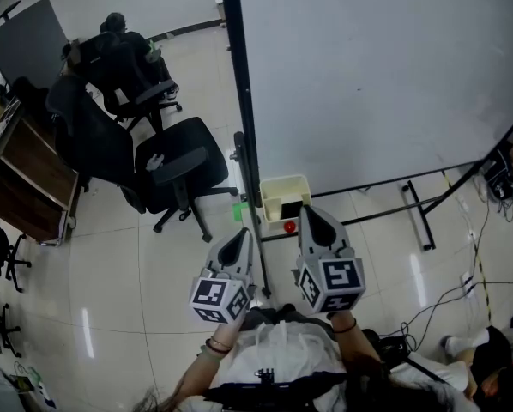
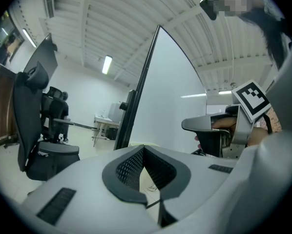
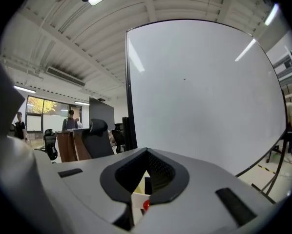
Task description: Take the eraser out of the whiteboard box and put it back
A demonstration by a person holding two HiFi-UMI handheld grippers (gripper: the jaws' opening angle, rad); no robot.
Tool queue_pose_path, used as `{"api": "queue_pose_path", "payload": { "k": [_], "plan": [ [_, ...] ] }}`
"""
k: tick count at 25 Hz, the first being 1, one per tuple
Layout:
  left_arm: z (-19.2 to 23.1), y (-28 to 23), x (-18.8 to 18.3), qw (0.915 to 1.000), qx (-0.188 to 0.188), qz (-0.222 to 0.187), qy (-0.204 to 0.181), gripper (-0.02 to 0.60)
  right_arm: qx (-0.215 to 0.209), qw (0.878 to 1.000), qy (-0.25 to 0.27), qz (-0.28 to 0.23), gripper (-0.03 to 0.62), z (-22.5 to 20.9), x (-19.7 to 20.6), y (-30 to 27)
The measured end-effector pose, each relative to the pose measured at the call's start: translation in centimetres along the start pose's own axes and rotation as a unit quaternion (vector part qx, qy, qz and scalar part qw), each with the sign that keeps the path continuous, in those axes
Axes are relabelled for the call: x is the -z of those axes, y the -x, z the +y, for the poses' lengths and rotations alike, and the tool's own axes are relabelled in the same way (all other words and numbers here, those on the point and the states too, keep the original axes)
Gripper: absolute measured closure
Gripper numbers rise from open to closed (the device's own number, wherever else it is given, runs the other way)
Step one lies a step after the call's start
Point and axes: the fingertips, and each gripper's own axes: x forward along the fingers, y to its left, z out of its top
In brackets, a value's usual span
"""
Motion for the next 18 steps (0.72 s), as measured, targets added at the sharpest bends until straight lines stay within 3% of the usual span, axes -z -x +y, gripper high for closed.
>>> {"api": "queue_pose_path", "payload": {
  "k": [7,18],
  "plan": [
    [-0.1,0.0,0.0,1.0,0.001,0.0,-0.001,0.597,-0.01,0.999,0.028,0.021,0.591,0.8,0.5,0.0],
    [0.2,0.7,-0.1,1.0,-0.006,-0.002,-0.001,0.597,-0.02,0.999,0.025,0.033,0.591,1.6,1.0,-0.2]
  ]
}}
